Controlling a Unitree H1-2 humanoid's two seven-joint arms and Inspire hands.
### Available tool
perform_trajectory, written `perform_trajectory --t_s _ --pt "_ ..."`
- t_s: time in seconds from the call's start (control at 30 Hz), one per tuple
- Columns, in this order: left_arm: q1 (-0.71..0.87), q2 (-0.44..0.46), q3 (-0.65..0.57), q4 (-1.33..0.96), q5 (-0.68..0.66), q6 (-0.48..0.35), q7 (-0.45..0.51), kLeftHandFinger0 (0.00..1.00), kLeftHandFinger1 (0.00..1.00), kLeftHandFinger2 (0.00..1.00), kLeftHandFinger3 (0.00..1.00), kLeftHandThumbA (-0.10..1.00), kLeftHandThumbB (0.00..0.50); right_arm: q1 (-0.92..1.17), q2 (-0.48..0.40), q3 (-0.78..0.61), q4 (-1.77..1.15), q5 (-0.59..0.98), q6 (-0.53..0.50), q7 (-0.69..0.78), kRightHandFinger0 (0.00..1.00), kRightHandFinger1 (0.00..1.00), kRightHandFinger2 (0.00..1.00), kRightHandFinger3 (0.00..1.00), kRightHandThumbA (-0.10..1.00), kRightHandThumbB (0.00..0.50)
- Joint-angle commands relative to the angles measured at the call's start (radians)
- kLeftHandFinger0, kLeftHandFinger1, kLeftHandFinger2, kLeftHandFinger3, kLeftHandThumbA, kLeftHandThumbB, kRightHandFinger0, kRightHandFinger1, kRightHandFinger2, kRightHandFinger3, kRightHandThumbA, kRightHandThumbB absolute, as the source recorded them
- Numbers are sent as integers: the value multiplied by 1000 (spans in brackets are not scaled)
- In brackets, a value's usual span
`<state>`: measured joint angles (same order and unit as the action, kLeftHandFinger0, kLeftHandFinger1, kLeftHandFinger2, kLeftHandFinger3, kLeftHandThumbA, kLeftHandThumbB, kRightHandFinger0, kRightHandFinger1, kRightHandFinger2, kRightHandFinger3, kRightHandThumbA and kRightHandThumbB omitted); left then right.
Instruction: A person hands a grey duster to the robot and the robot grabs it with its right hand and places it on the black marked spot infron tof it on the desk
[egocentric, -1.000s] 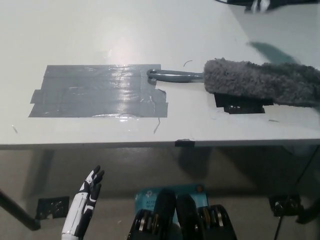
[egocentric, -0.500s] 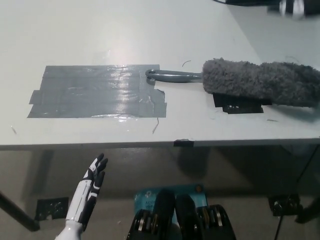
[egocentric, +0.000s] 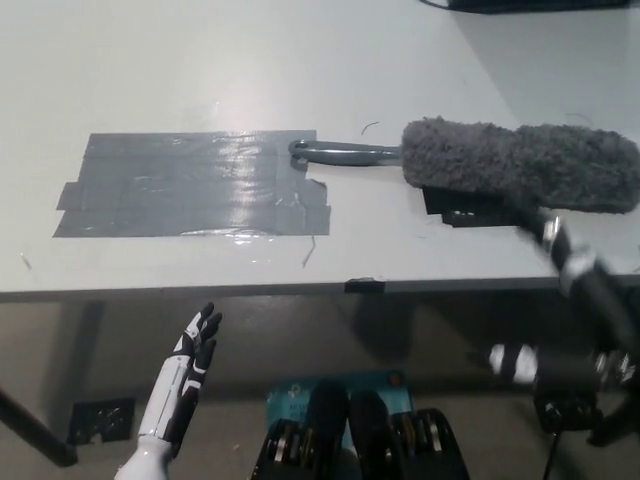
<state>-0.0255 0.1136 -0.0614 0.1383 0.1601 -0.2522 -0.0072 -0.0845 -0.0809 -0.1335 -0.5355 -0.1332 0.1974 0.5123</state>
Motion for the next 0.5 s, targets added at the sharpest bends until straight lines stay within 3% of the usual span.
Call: perform_trajectory --t_s 0.0,0.1,0.23,0.37,0.47 --pt "25 0 -15 -36 9 -21 -7 1000 1000 1000 1000 1000 221 53 85 10 126 38 -221 -158 1000 1000 1000 1000 1000 308" --pt "54 1 -21 -44 6 -15 -11 1000 1000 1000 1000 1000 245 89 107 29 298 -6 -314 -196 1000 1000 1000 1000 1000 258" --pt "63 -2 -24 -41 11 -19 -3 1000 1000 1000 1000 1000 254 94 92 47 455 5 -337 -185 1000 1000 1000 1000 974 204" --pt "65 1 -25 -43 6 -17 -6 1000 1000 1000 1000 1000 258 100 75 69 513 -13 -361 -203 1000 1000 1000 1000 1000 235" --pt "64 0 -23 -43 1 -22 -3 1000 1000 1000 1000 1000 267 100 57 89 561 -19 -388 -210 1000 1000 1000 1000 999 212"
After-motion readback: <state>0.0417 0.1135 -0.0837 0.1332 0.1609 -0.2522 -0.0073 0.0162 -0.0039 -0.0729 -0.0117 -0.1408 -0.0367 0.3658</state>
